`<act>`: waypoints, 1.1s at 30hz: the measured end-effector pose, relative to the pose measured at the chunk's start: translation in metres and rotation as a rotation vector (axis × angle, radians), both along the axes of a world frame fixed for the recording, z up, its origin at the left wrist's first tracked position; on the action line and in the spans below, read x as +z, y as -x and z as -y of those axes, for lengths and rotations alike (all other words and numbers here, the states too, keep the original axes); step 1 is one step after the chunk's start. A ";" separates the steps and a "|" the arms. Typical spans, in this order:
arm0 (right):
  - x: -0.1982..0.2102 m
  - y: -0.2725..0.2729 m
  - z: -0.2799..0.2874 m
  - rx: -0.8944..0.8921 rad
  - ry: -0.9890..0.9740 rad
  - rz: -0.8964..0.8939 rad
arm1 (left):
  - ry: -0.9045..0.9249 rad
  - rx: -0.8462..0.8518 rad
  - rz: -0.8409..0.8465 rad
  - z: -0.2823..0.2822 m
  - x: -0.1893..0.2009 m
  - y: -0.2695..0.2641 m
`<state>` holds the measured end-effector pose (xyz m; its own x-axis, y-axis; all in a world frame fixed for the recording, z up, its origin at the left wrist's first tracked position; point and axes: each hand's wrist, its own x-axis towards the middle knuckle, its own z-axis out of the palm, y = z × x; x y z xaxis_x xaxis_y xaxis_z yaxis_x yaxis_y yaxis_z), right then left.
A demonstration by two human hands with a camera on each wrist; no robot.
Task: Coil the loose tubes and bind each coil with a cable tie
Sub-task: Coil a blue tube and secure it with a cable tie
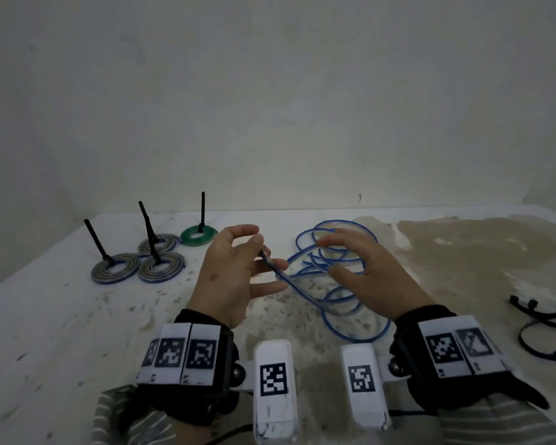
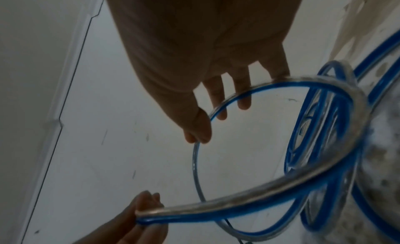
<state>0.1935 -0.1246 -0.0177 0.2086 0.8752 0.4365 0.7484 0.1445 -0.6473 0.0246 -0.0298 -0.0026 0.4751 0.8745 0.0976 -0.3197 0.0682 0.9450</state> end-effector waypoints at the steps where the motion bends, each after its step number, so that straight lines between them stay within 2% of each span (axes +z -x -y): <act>1: -0.001 0.002 0.001 0.001 0.037 0.013 | 0.003 -0.006 -0.002 0.002 -0.001 0.001; 7: 0.000 0.015 0.007 -0.031 0.081 -0.037 | 0.147 0.009 0.106 0.000 -0.006 0.006; 10: -0.003 0.013 0.005 -0.007 0.106 0.042 | 0.220 0.049 0.192 -0.002 -0.005 0.007; 13: -0.007 0.010 0.004 0.058 0.039 0.052 | 0.225 -0.016 0.142 0.002 -0.003 0.009; 15: -0.005 0.010 0.004 0.067 -0.027 -0.005 | 0.097 -0.023 -0.023 0.004 -0.006 0.010; 18: -0.002 0.009 0.007 0.044 -0.134 -0.133 | -0.382 0.107 -0.438 0.002 -0.010 0.014; 20: -0.001 0.009 0.007 0.031 -0.193 -0.159 | -0.552 0.080 -0.527 0.004 -0.011 0.014; 22: 0.001 0.010 0.008 0.015 -0.240 -0.173 | -0.527 -0.032 -0.508 0.007 -0.012 0.013; 25: 0.003 0.012 0.008 0.027 -0.284 -0.231 | -0.515 -0.033 -0.488 0.011 -0.011 0.010; 28: 0.003 0.017 0.006 0.090 -0.244 -0.374 | -0.344 0.018 -0.289 0.012 -0.009 0.009; 31: -0.002 0.025 0.003 0.151 -0.094 -0.348 | -0.109 -0.044 -0.073 0.015 -0.006 0.007; 33: -0.005 0.029 0.001 0.174 -0.026 -0.355 | -0.020 -0.082 -0.005 0.018 -0.006 0.004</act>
